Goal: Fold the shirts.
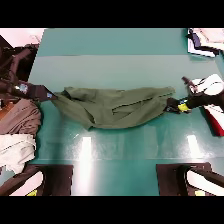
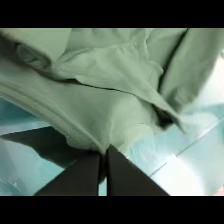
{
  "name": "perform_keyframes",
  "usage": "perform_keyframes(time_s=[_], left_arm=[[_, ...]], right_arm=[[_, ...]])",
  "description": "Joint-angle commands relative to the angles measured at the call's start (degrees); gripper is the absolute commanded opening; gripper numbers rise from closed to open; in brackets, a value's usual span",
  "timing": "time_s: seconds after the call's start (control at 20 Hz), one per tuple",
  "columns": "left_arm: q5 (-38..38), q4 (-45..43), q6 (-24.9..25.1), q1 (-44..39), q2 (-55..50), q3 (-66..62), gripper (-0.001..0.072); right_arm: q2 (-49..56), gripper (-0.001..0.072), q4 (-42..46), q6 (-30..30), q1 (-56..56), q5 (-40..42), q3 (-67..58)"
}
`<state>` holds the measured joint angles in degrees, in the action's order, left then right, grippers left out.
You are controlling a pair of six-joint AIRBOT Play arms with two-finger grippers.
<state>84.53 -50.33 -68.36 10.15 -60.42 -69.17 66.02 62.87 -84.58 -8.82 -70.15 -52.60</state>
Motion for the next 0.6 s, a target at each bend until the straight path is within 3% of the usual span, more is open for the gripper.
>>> perform_keyframes(time_s=[0.0,0.25,0.4,0.55], left_arm=[[0.07,1.14,-3.8,2.4,0.02,-6.91,0.0027],[-10.67,12.55,-5.4,2.49,0.02,-24.3,0.0027],[-17.03,13.64,-6.88,2.51,0.02,-39.3,0.0027],[-18.73,13.4,-6.86,2.49,0.37,-54.58,0.0026]], right_arm=[[-10.45,0.0012,1.62,-0.39,-4.07,-6.93,-5.64],[-20.61,0.0012,1.11,-1.44,-6.05,5.4,-20.11],[-23.12,0.0012,1.27,-1.42,-6.05,12.13,-31.17],[-24.33,0.0012,1.88,-1.31,-6.05,13.42,-42.4]])
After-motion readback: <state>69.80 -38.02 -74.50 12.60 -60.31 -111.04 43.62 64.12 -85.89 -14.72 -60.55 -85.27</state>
